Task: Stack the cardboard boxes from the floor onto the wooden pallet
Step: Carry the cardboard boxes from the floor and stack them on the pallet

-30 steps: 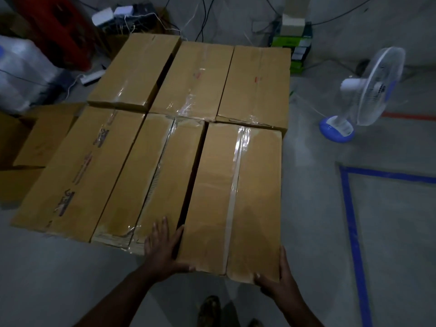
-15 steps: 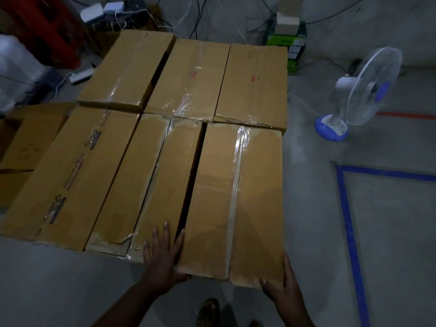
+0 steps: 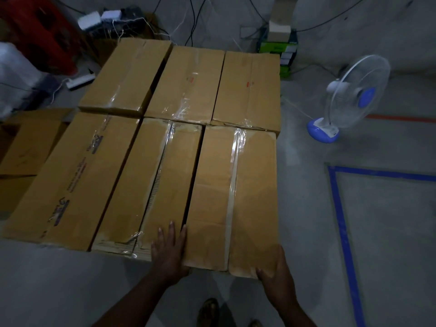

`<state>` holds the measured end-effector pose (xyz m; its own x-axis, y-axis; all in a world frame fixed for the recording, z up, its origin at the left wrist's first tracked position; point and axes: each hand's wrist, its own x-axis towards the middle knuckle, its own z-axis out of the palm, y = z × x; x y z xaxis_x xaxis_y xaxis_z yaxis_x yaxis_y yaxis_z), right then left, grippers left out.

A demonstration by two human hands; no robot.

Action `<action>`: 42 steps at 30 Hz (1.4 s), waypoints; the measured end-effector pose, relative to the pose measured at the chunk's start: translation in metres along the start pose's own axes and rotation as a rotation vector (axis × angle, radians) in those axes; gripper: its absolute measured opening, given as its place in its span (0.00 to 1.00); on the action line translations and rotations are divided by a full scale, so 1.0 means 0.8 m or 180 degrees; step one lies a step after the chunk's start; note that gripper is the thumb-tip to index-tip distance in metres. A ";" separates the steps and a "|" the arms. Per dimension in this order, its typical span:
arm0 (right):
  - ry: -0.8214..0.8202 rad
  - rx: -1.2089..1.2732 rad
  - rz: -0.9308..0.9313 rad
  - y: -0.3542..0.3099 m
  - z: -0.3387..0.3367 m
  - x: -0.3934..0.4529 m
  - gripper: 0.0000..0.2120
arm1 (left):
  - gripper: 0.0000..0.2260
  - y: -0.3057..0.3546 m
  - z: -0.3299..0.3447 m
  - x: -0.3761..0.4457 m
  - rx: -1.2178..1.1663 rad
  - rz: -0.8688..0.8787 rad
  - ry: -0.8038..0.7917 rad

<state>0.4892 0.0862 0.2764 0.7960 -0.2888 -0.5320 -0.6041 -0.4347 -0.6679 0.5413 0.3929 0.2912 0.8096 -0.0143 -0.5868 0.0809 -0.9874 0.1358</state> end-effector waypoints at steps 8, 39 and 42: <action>0.0006 0.0209 -0.0402 -0.097 -0.027 -0.104 0.23 | 0.33 0.007 -0.052 -0.086 -0.1913 0.0490 0.0363; -0.0724 0.0881 -0.1450 -0.117 0.097 -0.497 0.10 | 0.12 -0.144 0.017 -0.523 -0.3588 0.0467 0.1547; -0.0705 0.0836 -0.1588 -0.155 0.147 -0.514 0.11 | 0.11 -0.199 0.006 -0.522 -0.3690 0.0469 0.1633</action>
<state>0.2323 0.3595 0.5166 0.9758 0.0924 -0.1982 -0.1716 -0.2388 -0.9558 0.1876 0.5557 0.5104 0.9640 0.2066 -0.1675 0.2196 -0.2631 0.9394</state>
